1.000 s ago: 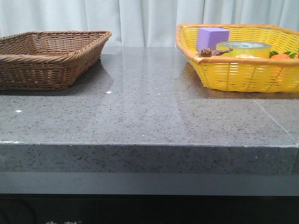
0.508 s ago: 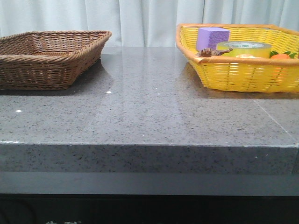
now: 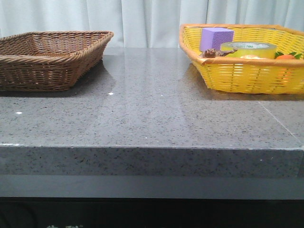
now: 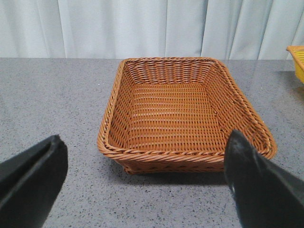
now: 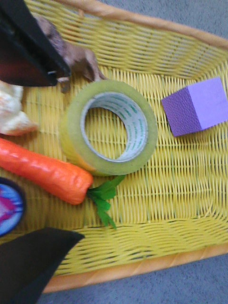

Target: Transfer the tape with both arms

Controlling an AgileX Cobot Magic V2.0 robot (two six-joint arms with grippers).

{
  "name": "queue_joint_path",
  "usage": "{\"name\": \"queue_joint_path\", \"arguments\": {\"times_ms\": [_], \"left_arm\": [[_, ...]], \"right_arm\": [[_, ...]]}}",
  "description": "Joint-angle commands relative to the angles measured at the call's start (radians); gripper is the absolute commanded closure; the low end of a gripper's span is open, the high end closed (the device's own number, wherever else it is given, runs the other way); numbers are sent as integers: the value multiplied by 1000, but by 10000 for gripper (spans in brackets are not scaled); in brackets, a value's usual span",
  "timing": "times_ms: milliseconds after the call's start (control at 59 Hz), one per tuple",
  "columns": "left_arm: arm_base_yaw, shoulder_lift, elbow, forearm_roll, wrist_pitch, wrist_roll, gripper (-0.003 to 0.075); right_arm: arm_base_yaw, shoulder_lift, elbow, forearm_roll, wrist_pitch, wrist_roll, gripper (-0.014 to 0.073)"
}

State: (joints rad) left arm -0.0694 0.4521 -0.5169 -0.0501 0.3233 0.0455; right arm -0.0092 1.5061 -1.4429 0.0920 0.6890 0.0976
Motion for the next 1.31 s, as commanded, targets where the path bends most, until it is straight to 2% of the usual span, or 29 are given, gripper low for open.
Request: {"name": "queue_joint_path", "arguments": {"times_ms": [0,288,610,695,881,1000,1119,1288], "left_arm": [[1,11,-35,0,-88,-11,62],[1,11,-35,0,-88,-11,62],[1,11,-35,0,-88,-11,62],[1,11,-35,0,-88,-11,62],[1,11,-35,0,-89,-11,62],[1,11,-35,0,-89,-11,62],[1,11,-35,0,-89,-11,62],[1,11,-35,0,-89,-11,62]], "right_arm": [[-18,58,-129,-24,-8,23,-29],[-19,306,-356,-40,54,33,-29],[-15,405,-377,-38,36,33,-24],[-15,416,-377,-38,28,33,55],[-15,417,-377,-38,12,33,406],[-15,417,-377,-38,-1,33,562],[-11,417,-377,-38,-16,33,615],[-8,397,-377,-38,-41,33,620]]}}
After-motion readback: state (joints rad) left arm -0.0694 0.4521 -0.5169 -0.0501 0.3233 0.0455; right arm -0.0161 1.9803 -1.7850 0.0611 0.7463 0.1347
